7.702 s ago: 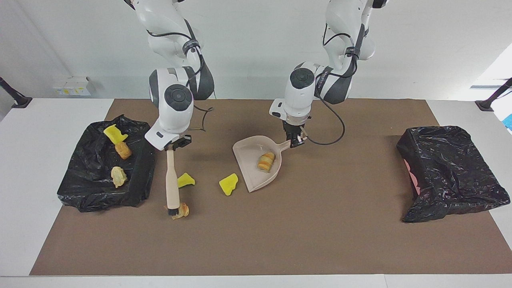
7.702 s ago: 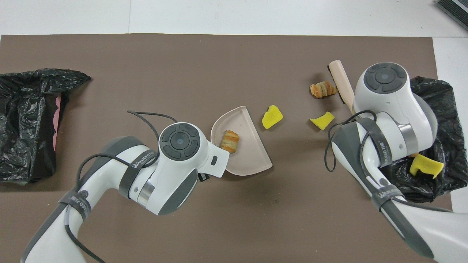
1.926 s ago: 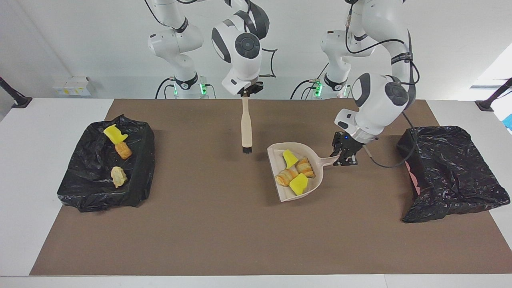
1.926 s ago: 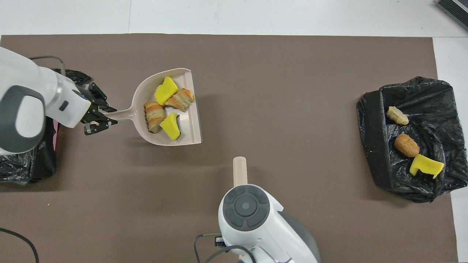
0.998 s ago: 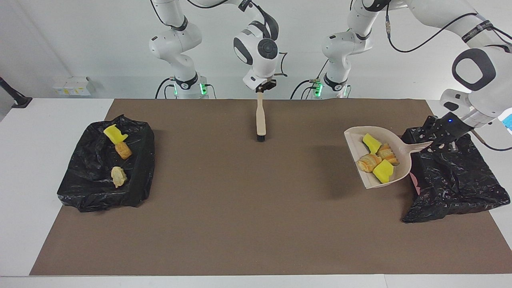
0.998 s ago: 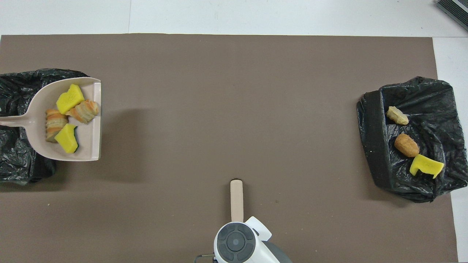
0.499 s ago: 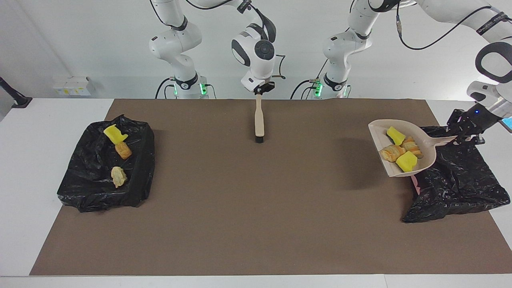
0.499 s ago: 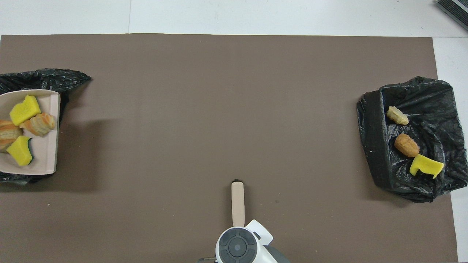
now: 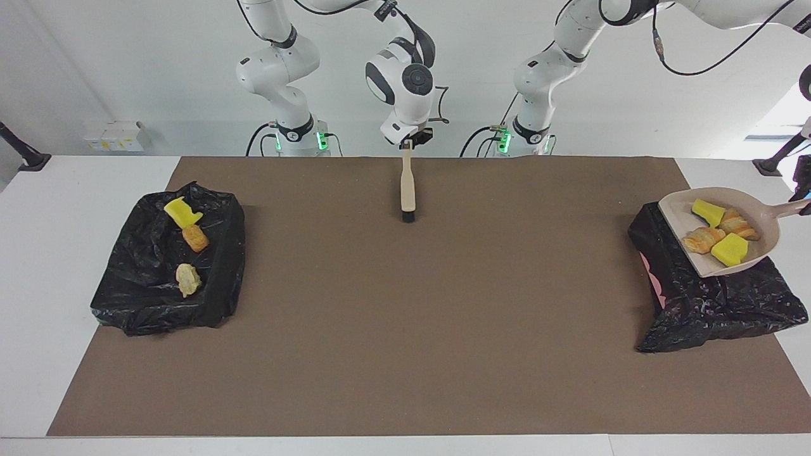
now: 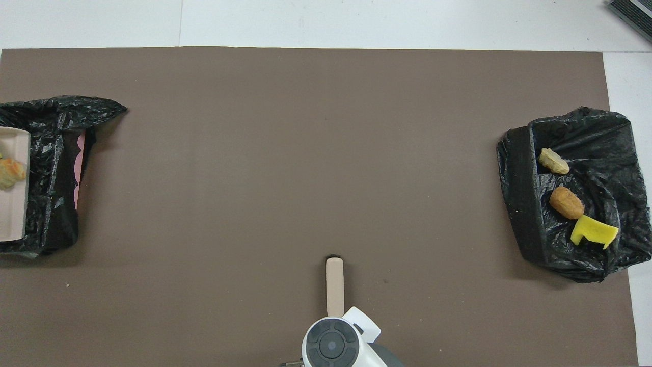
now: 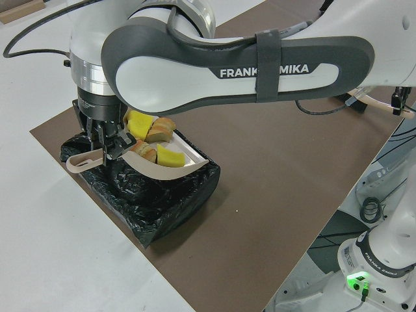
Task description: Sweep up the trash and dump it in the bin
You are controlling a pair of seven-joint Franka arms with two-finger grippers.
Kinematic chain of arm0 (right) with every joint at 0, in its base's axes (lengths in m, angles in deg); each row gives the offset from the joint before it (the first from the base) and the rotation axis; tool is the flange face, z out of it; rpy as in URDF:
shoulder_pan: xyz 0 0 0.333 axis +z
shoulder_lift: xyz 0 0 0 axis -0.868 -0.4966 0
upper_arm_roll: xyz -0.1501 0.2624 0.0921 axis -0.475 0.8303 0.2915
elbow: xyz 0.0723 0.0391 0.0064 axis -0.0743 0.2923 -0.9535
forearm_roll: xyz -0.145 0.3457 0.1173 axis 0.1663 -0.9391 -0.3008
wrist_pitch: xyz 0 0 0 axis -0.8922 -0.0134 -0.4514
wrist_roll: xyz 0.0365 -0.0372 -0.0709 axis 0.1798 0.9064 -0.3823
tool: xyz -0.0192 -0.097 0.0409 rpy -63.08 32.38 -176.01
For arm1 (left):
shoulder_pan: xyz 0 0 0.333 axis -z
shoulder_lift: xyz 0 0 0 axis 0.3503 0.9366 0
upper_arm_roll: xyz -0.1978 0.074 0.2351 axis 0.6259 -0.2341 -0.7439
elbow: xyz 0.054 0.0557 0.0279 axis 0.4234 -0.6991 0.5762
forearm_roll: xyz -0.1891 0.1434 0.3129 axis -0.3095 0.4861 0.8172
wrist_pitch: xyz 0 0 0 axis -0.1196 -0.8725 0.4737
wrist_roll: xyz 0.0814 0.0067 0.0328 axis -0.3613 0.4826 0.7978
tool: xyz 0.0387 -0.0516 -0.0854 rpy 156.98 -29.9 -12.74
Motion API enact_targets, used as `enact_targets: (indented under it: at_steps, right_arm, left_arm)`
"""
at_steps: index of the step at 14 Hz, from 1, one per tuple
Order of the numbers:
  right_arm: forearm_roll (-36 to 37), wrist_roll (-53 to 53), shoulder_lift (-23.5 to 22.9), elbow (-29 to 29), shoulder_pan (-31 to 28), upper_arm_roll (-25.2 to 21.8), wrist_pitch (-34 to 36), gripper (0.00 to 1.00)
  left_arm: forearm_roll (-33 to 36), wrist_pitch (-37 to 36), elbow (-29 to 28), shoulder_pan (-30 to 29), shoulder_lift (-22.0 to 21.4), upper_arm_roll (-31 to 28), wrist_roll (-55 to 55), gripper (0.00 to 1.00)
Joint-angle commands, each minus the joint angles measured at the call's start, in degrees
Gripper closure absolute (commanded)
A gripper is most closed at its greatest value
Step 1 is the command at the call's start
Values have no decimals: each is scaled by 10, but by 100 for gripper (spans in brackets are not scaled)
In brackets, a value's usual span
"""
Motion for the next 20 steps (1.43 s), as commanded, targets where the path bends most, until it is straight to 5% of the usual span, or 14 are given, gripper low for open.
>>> enact_targets:
  at_steps: [1,4,10,16,20]
  right_arm:
    - [-15,19,7,8,-5,-2,-12,52]
    - [-13,16,-2,-27,-30,-6,-11,39]
    - [50,22,2,-120,-220,-7,-5,0]
    - [109,145,-19,-282,-367,-7,113,0]
    - [172,218,-19,-376,-414,-9,163,0]
  left_arm:
    - [69,9,27,8,11,1,47,100]
    - [155,15,22,26,5,1,107,100]
    - [292,36,-12,65,-16,3,134,100]
    - [384,53,-8,99,-35,4,161,100]
    - [423,52,-8,105,-57,5,184,100]
